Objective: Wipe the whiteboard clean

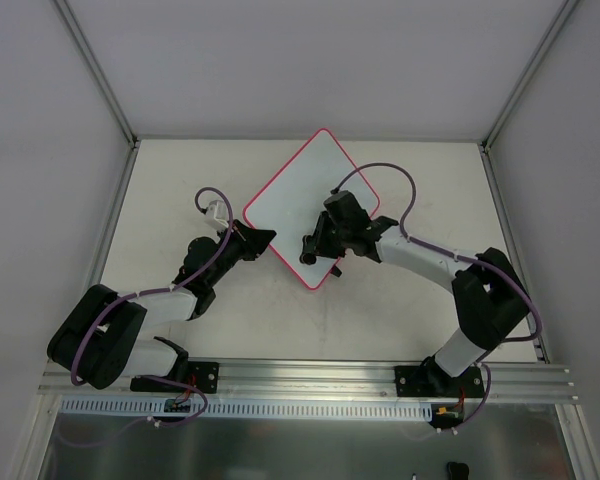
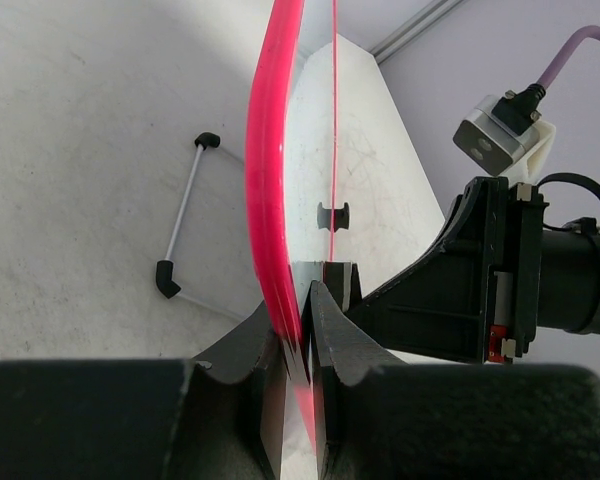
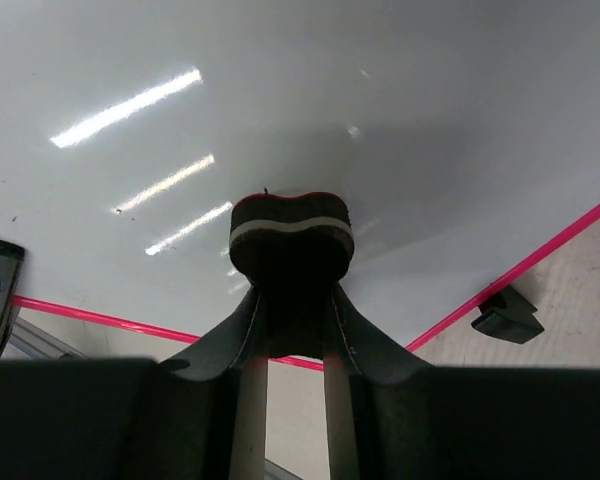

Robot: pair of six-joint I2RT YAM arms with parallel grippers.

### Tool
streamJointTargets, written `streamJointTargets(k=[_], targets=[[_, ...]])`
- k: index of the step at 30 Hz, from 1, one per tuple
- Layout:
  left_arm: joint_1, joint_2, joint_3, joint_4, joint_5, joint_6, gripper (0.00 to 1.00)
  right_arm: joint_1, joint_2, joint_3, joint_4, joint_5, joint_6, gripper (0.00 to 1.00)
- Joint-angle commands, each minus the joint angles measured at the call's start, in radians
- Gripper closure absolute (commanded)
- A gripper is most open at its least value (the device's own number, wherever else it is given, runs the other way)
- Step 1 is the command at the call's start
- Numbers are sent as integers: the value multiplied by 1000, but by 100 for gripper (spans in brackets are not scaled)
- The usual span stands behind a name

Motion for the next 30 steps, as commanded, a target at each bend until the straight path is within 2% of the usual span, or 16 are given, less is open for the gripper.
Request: streamJointTargets(k=[1, 7, 12, 17, 30], targets=[[-14, -9, -2, 14, 21, 78, 100, -20, 77, 15, -253, 156, -11, 100], [-14, -6, -4, 17, 21, 76, 100, -44, 103, 122, -434, 310, -3, 100], [-13, -3, 0, 18, 24, 76, 100, -101, 88, 118, -434, 290, -40, 100], [-13, 4, 4, 17, 24, 76, 100, -98, 11, 107, -387, 268, -77, 100], [-13, 6, 7, 15, 29, 76, 100, 18, 56, 233, -338, 184, -95, 100]])
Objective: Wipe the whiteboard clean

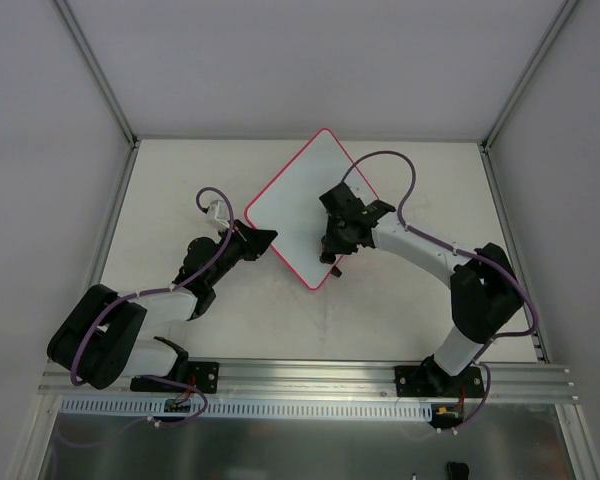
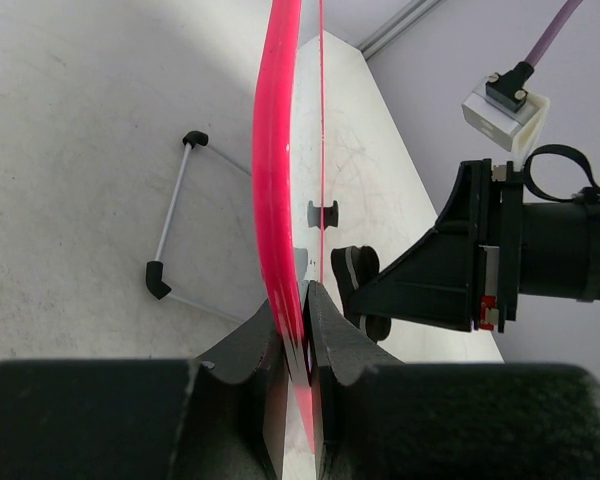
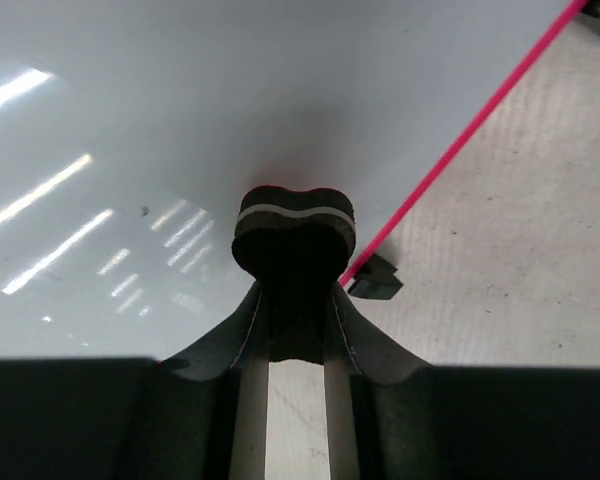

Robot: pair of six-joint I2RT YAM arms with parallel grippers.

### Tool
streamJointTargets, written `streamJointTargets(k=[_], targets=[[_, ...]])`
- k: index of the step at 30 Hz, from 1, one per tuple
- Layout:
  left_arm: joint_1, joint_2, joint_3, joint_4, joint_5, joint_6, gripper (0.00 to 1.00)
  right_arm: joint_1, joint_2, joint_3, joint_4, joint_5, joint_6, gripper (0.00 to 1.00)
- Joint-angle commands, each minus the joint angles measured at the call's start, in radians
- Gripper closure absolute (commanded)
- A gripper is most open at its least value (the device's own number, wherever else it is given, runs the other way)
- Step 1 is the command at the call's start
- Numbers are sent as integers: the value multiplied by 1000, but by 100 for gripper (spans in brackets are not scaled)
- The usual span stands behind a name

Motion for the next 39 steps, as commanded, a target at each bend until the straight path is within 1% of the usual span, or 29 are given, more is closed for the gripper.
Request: streamJointTargets(k=[1, 6, 11, 15, 27, 33, 39], targets=[[-12, 8, 9, 0, 11, 71, 100, 35, 23, 74, 27, -35, -13, 100], [-11, 4, 7, 0, 11, 73, 100, 77, 59, 124, 50, -65, -39, 100], [-11, 6, 7, 0, 13, 73, 100, 93, 60, 155, 64, -101, -45, 100], [-11, 6, 7, 0, 13, 73, 100, 98, 43, 148, 69, -72, -53, 100], [-12, 3, 4, 0, 13, 73, 100, 21, 77, 62, 70, -67, -31, 100], [-11, 1, 4, 0, 11, 74, 100, -17, 100, 51, 70, -68, -39, 100], [-12, 1, 6, 0, 11, 73, 100, -21, 102, 48, 81, -79, -40, 100]])
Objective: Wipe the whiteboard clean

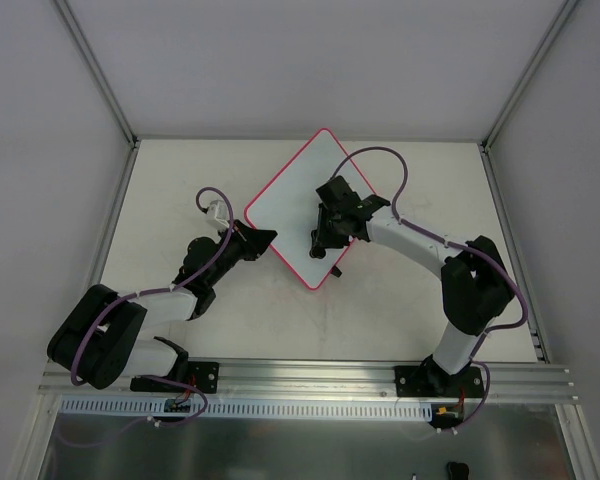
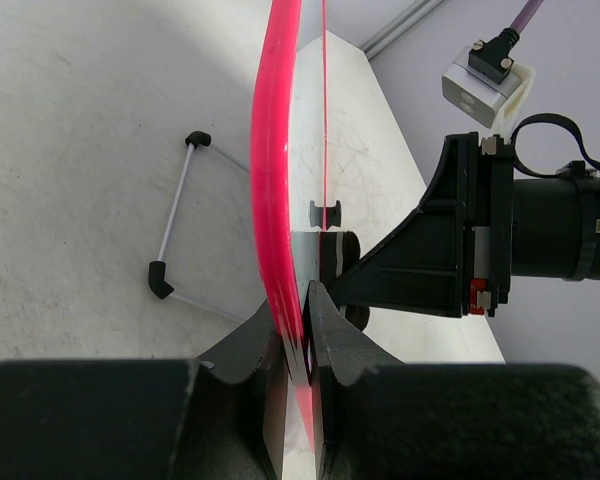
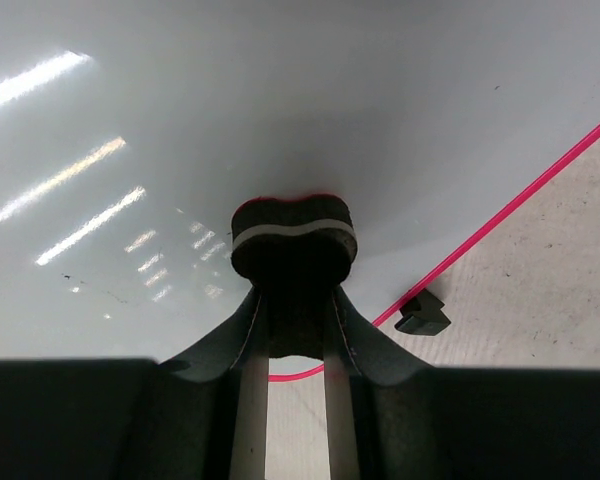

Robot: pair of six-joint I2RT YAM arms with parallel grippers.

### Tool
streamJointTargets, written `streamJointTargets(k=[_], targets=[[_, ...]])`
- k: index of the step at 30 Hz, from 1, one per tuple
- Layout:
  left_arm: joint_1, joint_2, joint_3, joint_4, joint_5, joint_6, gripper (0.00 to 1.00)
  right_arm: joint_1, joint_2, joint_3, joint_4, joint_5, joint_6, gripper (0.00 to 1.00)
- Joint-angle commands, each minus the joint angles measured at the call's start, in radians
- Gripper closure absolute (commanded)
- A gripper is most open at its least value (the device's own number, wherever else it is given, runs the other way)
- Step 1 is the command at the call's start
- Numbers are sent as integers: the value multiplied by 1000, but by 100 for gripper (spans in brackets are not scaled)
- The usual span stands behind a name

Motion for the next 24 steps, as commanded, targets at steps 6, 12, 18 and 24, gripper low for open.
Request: streamJointTargets(k=[6, 12, 18, 24], targets=[[-11, 1, 4, 4, 15, 71, 100, 16, 30, 12, 33, -6, -1, 100], [-11, 1, 4, 7, 15, 71, 100, 63, 41, 94, 36, -32, -8, 100], [-11, 1, 3, 6, 15, 71, 100, 103, 64, 167, 35, -86, -19, 100], [-11, 3, 3, 7, 15, 71, 100, 129, 78, 222, 36, -133, -27, 100]])
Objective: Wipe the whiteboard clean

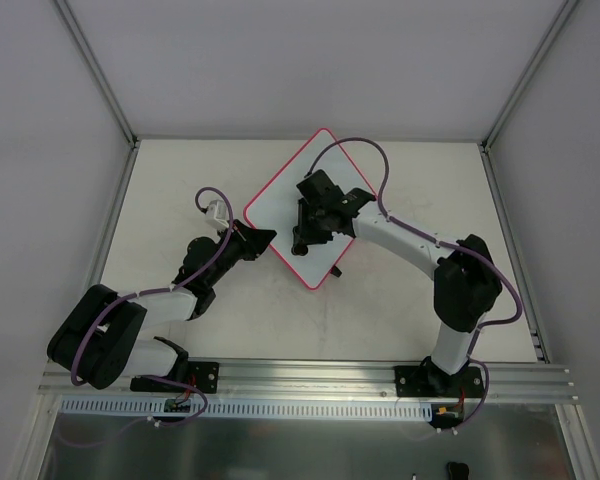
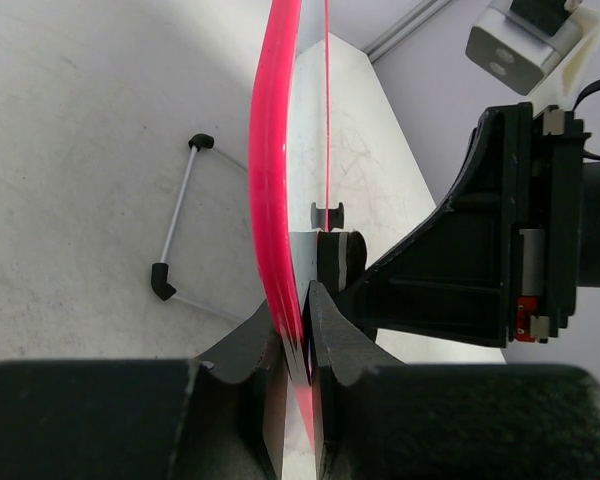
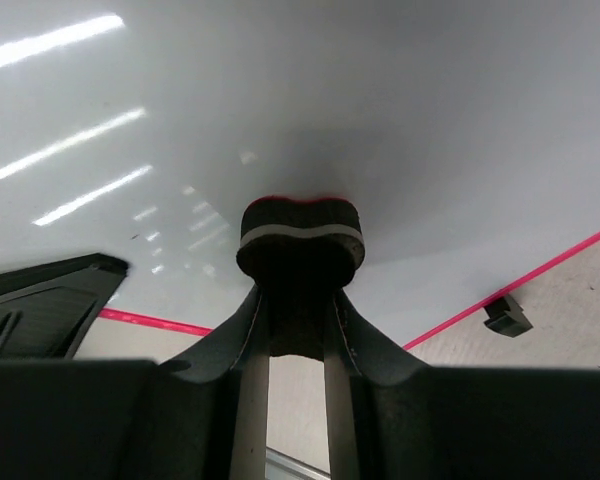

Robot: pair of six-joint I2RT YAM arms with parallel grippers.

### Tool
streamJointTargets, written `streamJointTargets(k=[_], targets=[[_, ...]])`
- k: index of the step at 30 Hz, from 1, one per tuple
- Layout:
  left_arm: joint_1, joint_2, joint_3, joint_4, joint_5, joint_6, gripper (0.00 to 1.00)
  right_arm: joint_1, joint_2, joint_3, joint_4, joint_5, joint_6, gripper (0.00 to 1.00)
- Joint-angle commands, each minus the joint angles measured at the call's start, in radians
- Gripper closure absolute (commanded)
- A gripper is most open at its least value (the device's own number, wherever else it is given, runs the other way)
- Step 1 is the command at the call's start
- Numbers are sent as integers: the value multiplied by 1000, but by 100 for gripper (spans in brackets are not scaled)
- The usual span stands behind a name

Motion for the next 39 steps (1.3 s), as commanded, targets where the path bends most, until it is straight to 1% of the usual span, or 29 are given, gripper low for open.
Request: streamJointTargets(k=[1, 7, 12, 22, 26, 31, 36, 39], targets=[[-13, 3, 3, 7, 20, 71, 100, 50, 27, 69, 104, -127, -11, 100], [-13, -3, -2, 11, 17, 73, 100, 60, 22, 75, 102, -141, -25, 100], [-13, -2, -2, 13, 16, 71, 100, 54, 15, 40, 102, -106, -26, 100], [-15, -3, -2, 13, 16, 71, 100, -36, 13, -84, 102, -78, -19, 100], [-13, 0, 0, 11, 16, 73, 100, -68, -46, -155, 102, -47, -31, 100], [-13, -2, 0, 11, 14, 71, 100, -111, -102, -209, 102, -49, -39, 100], [-13, -2, 3, -3, 3, 64, 100, -128, -174, -261, 102, -40, -52, 100], [-15, -2, 7, -18, -4, 61, 100, -130, -250, -304, 99, 19, -59, 100]])
